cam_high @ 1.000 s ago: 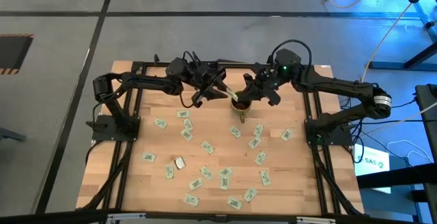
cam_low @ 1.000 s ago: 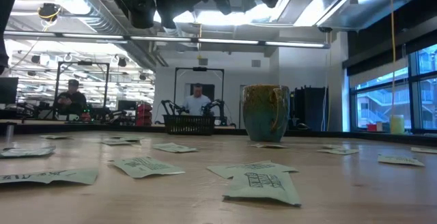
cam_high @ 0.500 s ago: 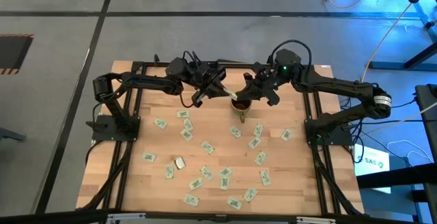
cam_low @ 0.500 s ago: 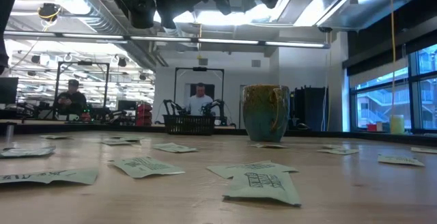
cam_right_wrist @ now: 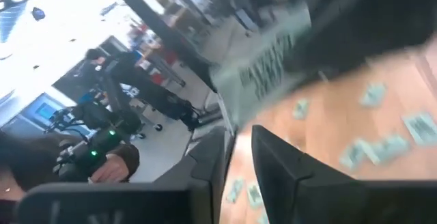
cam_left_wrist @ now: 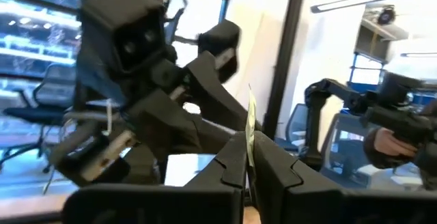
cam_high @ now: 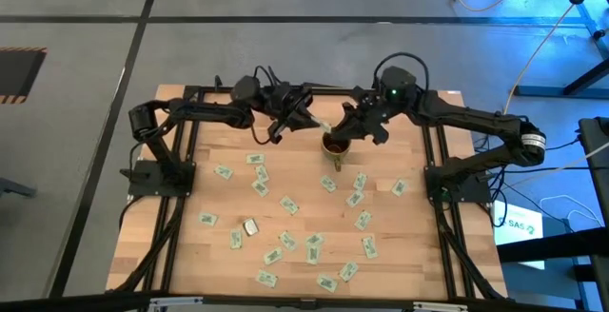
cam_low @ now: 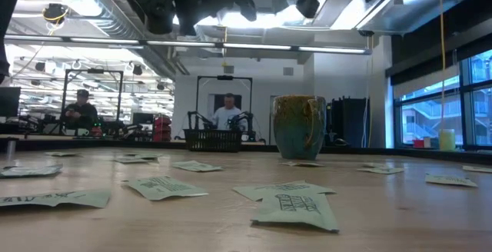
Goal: Pick and place Stevia / Truvia into bins
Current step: Put the stevia packet into the black container
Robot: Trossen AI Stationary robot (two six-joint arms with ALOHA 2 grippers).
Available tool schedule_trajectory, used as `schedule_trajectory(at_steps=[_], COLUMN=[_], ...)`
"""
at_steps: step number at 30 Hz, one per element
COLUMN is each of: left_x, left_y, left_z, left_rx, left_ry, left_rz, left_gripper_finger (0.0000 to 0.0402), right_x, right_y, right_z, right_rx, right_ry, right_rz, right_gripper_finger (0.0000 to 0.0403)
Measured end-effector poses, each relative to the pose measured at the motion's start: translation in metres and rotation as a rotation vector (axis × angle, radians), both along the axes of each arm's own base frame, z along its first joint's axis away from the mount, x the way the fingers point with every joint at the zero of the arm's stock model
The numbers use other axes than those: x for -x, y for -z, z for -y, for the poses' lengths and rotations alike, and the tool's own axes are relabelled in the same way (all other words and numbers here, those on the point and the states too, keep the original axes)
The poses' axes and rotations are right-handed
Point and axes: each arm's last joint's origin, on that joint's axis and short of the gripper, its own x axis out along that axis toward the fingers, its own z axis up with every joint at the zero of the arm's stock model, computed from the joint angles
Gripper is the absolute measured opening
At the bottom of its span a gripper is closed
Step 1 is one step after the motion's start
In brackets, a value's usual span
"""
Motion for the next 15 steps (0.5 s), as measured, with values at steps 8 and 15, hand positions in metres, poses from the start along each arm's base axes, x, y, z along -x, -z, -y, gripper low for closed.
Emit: schedule_trajectory(at_steps=[8, 15], left_x=[0.007, 0.013], left_y=[0.014, 0.032], left_z=[-0.028, -0.049], left_rx=[0.068, 0.052], left_ry=[-0.082, -0.220], left_rz=[-0.150, -0.274], left_gripper_finger=[0.0007, 0.0007], right_x=[0.015, 0.055], right_y=[0.021, 0.015], right_z=[0.003, -0.007], right_rx=[0.028, 0.110], right_ry=[0.184, 0.426], right_rz=[-0.272, -0.471], right_gripper_finger=[0.0082, 0.0082])
